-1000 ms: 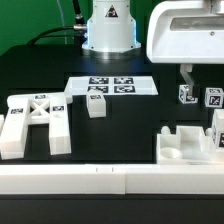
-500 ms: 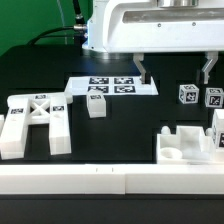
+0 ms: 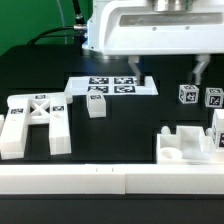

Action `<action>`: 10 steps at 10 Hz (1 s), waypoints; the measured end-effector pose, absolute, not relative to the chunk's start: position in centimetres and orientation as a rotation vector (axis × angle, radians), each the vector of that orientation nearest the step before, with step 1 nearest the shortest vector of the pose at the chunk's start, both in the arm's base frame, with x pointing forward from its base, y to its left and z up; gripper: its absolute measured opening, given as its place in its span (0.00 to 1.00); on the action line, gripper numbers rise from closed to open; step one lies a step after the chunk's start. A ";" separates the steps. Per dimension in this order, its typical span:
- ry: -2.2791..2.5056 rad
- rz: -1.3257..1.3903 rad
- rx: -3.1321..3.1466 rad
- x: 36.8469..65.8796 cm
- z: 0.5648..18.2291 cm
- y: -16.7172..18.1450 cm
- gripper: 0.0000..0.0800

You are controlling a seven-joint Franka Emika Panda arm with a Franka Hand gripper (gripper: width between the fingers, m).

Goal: Assemble chair

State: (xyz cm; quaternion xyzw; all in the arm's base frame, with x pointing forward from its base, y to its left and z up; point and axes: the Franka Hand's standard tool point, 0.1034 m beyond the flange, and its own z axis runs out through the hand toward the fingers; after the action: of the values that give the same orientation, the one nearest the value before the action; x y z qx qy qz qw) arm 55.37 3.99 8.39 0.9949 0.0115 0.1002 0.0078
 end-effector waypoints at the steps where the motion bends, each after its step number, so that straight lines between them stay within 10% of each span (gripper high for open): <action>1: 0.128 0.295 3.098 53.8 8.1 2.6 0.81; 10: 0.378 0.233 3.032 49.9 6.7 -5.8 0.81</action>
Offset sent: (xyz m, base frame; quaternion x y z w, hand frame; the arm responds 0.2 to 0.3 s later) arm 0.0000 0.0000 0.0000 0.0000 0.0000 0.0000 1.0000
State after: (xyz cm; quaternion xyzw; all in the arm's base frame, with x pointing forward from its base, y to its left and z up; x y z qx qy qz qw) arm 49.89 -5.80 6.74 0.9887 0.1233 0.0760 0.0387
